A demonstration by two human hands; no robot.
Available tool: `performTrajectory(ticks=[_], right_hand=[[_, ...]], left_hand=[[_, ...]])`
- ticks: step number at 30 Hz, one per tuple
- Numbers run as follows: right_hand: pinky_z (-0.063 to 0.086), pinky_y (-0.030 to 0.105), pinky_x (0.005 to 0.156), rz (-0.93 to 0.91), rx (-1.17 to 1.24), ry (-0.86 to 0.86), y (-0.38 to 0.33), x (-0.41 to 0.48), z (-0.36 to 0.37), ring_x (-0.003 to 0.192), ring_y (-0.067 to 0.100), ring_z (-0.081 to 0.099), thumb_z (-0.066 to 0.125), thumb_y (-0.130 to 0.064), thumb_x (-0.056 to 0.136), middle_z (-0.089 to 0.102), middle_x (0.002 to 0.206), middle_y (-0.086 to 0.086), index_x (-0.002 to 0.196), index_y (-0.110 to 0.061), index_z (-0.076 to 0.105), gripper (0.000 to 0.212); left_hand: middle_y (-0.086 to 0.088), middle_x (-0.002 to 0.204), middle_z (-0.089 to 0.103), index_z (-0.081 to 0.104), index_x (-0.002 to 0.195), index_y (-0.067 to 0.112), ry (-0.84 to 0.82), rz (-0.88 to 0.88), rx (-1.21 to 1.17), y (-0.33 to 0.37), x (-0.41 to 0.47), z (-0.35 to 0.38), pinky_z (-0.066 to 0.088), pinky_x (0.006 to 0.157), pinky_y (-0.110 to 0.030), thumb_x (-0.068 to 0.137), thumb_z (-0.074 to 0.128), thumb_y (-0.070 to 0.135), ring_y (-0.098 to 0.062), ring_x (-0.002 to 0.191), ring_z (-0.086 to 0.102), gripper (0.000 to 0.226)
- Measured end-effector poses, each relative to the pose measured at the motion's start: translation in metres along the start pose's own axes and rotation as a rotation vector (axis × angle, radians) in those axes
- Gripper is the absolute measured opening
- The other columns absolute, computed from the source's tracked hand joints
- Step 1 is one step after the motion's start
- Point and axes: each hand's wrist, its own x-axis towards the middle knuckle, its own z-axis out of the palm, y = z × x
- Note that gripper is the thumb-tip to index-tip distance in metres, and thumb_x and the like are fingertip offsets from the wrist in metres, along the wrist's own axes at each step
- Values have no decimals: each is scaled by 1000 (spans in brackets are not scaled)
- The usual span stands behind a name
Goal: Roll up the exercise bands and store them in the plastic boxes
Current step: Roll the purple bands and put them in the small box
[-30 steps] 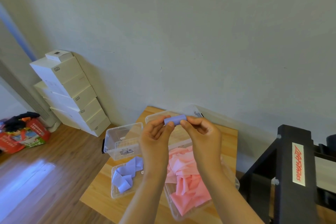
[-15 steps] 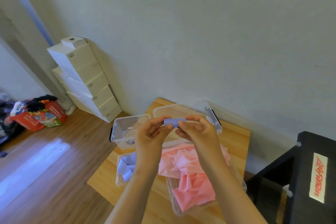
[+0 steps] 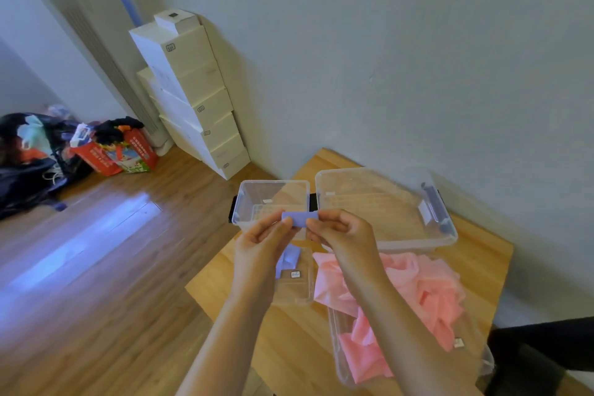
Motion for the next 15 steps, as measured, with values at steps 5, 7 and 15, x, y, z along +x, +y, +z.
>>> performTrajectory(ticks=[5,7,15], right_hand=[[57,26,72,103,-5,-20,37,56,44,73,18,72,75,-7,79,74,78,9,92,-8,67,15],[57,24,74,171,22,-45,55,80,59,77,19,73,73,-6,81,74,83,10,94,-8,66,16],[56,18,72,308,-14,-18,133,177,97,74,15,72,71,-6,83,73,79,3,88,-12,67,9]], left_hand=[[-19,96,74,70,108,2,46,16,72,-15,70,-43,56,90,-40,88,68,12,-31,95,71,23],[-20,94,74,69,107,-1,56,10,90,-25,101,-60,58,84,-33,88,68,10,-30,91,72,22],[-10,89,76,70,102,4,44,-10,217,-78,209,-109,54,72,-18,88,69,10,-19,84,72,16]])
